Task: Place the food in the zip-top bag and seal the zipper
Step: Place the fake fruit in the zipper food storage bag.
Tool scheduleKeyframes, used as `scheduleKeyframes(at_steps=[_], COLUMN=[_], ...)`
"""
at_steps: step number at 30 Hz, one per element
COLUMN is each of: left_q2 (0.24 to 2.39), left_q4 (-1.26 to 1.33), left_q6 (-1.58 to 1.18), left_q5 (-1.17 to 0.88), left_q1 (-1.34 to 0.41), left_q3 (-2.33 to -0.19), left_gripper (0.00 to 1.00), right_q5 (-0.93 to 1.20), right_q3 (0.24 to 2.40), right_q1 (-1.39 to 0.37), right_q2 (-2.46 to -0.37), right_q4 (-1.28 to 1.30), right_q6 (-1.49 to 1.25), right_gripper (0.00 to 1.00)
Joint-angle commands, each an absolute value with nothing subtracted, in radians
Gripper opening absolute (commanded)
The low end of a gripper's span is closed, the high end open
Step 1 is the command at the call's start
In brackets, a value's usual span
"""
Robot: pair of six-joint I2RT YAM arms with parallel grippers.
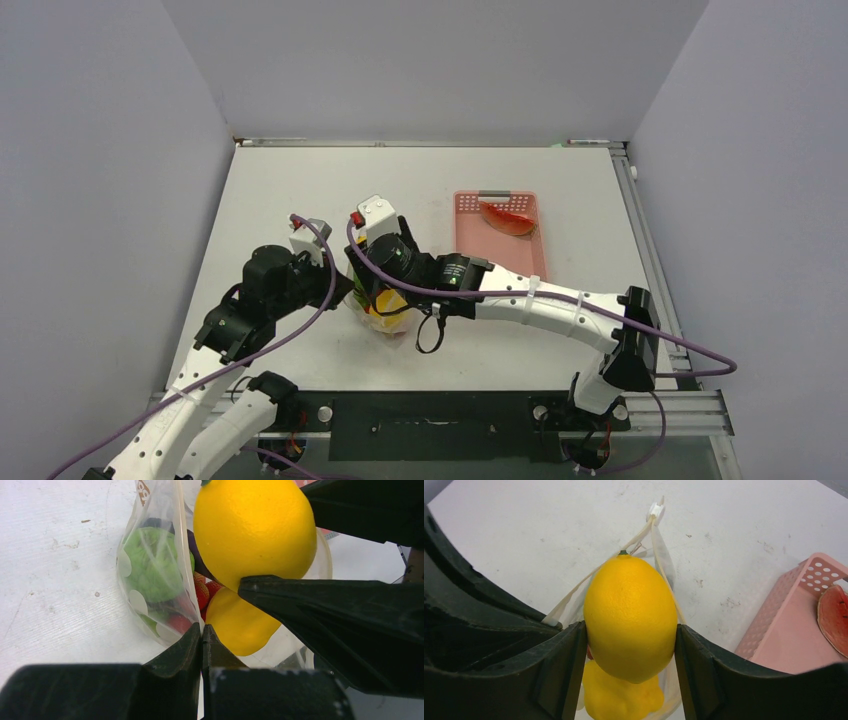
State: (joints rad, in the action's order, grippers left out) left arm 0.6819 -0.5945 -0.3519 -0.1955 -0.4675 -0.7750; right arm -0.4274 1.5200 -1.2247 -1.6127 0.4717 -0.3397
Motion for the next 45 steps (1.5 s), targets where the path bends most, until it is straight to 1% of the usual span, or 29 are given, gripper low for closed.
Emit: scheduleKeyframes(at_steps=[1,6,10,16,27,33,38,40,42,45], left_q2=[0.672,0.673,0.675,0.675,0.675,0.676,0.676,0.677,0.679,0.678], left_q4=[-0.566,-0.566,-0.566,-0.566,-0.567,-0.568,-0.565,-0.565,-0.565,-0.566], left_q6=[-0.347,-0.347,-0.347,-0.347,-0.346,-0.347,-0.347,-0.346,-0.347,-0.347], left_q5=[-0.209,-0.207,-0.208,-0.207,-0.206,-0.206,-0.206,-0.206,-0.207,-0.206], left_q1=[-0.463,-0.463,-0.463,-0.463,-0.463,-0.463,-0.463,-0.463,-0.463,-0.463], left_q3=[-0.778,-0.777,-0.776,-0.778,-0.777,-0.777,-0.778,-0.778,-0.778,-0.779], left_gripper=[0.0,0.0,0.0,0.0,0.0,0.0,0.0,0.0,0.0,0.0], right_q5=[-0.515,-0.525,-0.525,-0.524,-0.609,-0.588,-0.521,-0.484,-0.448,-0.412], right_q3=[1.576,1.583,1.581,1.568,1.55,1.529,1.498,1.483,1.469,1.455], right_q1=[-1.227,-1.228,-1.228,-1.23,-1.22,-1.186,-1.137,-1.11,-1.091,-1.078], right_q2=[-1.627,-1.625,-1.616,-1.586,-1.533,-1.534,-1.535,-1.537,-1.541,-1.547], right_q4=[0.504,0.514,0.515,0.514,0.56,0.588,0.586,0.579,0.572,0.559], right_q6=[-0.33,-0.336,-0.336,-0.344,-0.398,-0.437,-0.453,-0.456,-0.461,-0.462], right_gripper=[0.62,0.78,0.85,0.87,0.86,0.82,0.72,0.69,0.65,0.51])
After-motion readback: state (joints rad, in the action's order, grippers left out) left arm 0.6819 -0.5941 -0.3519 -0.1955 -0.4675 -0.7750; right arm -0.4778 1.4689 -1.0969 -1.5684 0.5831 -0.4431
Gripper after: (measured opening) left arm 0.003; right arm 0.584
